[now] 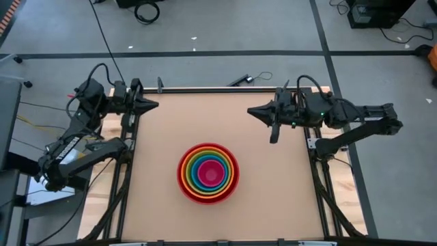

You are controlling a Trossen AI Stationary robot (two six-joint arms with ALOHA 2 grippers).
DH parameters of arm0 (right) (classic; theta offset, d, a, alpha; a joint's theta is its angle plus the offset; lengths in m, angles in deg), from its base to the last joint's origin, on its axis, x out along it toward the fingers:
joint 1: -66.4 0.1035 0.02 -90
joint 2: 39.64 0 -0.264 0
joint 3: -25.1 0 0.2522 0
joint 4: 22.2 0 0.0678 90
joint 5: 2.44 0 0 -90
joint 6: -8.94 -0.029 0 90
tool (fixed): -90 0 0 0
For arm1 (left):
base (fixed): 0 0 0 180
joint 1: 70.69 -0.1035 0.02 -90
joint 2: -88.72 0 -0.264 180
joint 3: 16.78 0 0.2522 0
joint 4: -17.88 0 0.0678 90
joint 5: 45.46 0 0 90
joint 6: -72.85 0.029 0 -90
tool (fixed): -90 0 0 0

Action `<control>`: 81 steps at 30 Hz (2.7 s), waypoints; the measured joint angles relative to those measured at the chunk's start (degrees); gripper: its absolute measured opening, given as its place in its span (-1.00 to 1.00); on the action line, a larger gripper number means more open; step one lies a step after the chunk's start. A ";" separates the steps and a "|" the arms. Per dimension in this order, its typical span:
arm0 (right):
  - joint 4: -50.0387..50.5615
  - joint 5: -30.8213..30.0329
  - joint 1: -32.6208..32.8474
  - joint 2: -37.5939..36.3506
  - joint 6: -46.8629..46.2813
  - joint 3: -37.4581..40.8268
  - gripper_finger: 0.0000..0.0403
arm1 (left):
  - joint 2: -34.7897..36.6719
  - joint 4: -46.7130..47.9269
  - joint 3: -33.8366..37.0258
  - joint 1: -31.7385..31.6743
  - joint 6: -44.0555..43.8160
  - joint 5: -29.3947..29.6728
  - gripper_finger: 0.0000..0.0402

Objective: Nest bowls inside each other
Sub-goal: Return to Home Position

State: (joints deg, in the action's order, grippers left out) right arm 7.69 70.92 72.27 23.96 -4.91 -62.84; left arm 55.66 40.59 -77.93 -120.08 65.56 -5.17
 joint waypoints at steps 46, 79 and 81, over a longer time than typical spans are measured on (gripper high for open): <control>-23.96 22.47 -7.89 -49.44 -0.88 63.19 -0.99 | 14.01 4.29 22.59 8.40 13.15 7.76 -1.00; -18.89 23.78 -7.89 -53.51 -0.07 63.19 -0.98 | 23.89 -15.36 41.33 42.79 0.74 40.12 -1.00; -18.76 24.13 -7.89 -53.54 -0.01 63.19 -0.98 | 23.88 -15.23 41.33 43.49 1.33 40.22 -1.00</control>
State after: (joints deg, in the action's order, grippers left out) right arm -11.07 95.04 64.38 -29.57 -4.91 0.36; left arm 79.53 25.37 -36.60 -76.59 66.89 35.05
